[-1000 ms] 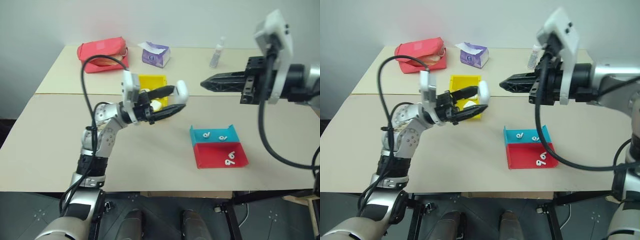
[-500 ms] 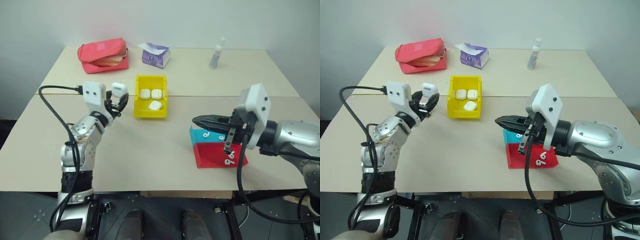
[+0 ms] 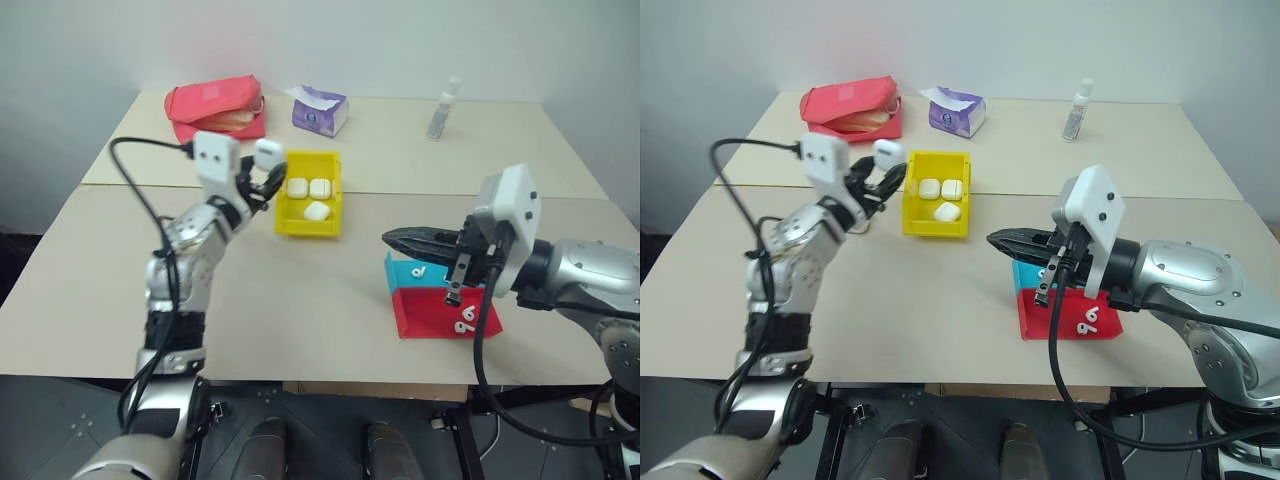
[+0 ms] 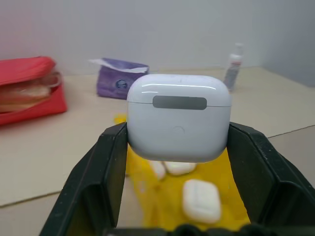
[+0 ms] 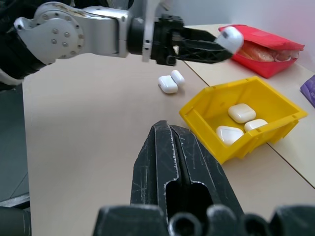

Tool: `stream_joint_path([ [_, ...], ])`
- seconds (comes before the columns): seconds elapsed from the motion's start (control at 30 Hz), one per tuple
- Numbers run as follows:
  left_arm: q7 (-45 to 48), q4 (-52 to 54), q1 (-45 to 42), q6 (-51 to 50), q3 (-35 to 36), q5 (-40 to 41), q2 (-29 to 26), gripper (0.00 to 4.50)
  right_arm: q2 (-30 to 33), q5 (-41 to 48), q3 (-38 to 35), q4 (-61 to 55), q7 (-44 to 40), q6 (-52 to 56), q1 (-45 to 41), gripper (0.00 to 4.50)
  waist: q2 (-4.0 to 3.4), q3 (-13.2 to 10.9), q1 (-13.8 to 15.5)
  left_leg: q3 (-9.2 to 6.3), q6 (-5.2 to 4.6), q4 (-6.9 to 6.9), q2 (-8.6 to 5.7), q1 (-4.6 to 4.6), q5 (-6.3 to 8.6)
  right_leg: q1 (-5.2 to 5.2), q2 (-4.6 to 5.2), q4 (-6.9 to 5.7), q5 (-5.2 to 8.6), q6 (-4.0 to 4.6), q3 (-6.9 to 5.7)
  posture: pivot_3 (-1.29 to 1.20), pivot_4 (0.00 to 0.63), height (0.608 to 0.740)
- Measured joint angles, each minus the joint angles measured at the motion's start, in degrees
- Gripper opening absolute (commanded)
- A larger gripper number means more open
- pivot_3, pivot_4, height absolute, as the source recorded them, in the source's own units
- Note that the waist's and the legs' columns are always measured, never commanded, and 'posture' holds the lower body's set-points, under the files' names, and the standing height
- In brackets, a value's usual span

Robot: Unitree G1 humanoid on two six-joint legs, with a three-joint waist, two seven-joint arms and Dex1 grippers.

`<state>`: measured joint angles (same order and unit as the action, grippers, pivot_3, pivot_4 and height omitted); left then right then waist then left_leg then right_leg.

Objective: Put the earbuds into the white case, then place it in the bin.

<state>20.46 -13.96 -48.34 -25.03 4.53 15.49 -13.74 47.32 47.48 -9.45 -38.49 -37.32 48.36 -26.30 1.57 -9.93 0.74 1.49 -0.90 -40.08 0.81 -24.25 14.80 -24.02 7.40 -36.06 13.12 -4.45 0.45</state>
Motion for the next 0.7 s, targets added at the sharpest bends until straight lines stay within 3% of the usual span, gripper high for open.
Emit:
stream_joint_path([
  [0.1, 0.35, -11.24, -5.66, 4.39, -3.04, -3.84, 1.55, 2.77, 0.03, 0.09, -0.01, -0.04, 1.24, 0.35, -0.08, 0.06, 0.00, 0.00, -0.15, 0.03, -0.01, 0.01, 0.01, -0.01, 0.00, -0.02, 0.00, -0.01, 0.00, 0.00, 0.01, 0.00, 0.150, 0.740],
  [0.27, -1.01, -25.24, -11.00, 9.37, -4.55, -7.65, 3.54, 4.43, 0.31, 0.67, -0.10, -0.40, 3.02, 1.43, -0.11, 0.00, 0.01, -0.01, -0.54, 0.04, -0.02, 0.03, 0.02, -0.03, 0.01, -0.07, 0.00, -0.04, 0.00, 0.00, 0.02, 0.00, 0.150, 0.740],
  [0.33, -0.80, -27.22, -11.43, 11.01, -4.36, -7.80, 3.56, 4.47, 0.49, 1.09, -0.43, -0.62, 3.73, 2.02, -0.09, 0.00, 0.01, -0.01, -0.56, 0.04, -0.02, 0.02, 0.03, -0.04, 0.01, -0.07, 0.00, -0.05, 0.00, 0.00, 0.02, 0.00, 0.150, 0.740],
  [0.53, 0.70, -23.91, -10.49, 13.70, -1.56, -6.53, 0.94, 4.47, 0.56, 2.20, -1.18, -1.46, 5.23, 2.36, 0.52, 0.00, 0.01, -0.01, -0.70, 0.03, -0.01, 0.03, 0.05, -0.04, 0.00, -0.11, 0.00, -0.11, 0.00, 0.00, 0.03, 0.00, 0.150, 0.740],
  [0.7, 10.99, -4.78, -0.26, 10.62, 0.27, -0.80, -7.28, 4.47, -0.24, 0.27, -1.74, -1.76, 6.62, 0.79, 3.79, 0.00, 0.01, 0.00, -1.25, 0.03, 0.02, 0.07, 0.08, -0.03, -0.02, -0.11, 0.00, -0.13, 0.00, 0.00, 0.06, 0.00, 0.150, 0.740],
])
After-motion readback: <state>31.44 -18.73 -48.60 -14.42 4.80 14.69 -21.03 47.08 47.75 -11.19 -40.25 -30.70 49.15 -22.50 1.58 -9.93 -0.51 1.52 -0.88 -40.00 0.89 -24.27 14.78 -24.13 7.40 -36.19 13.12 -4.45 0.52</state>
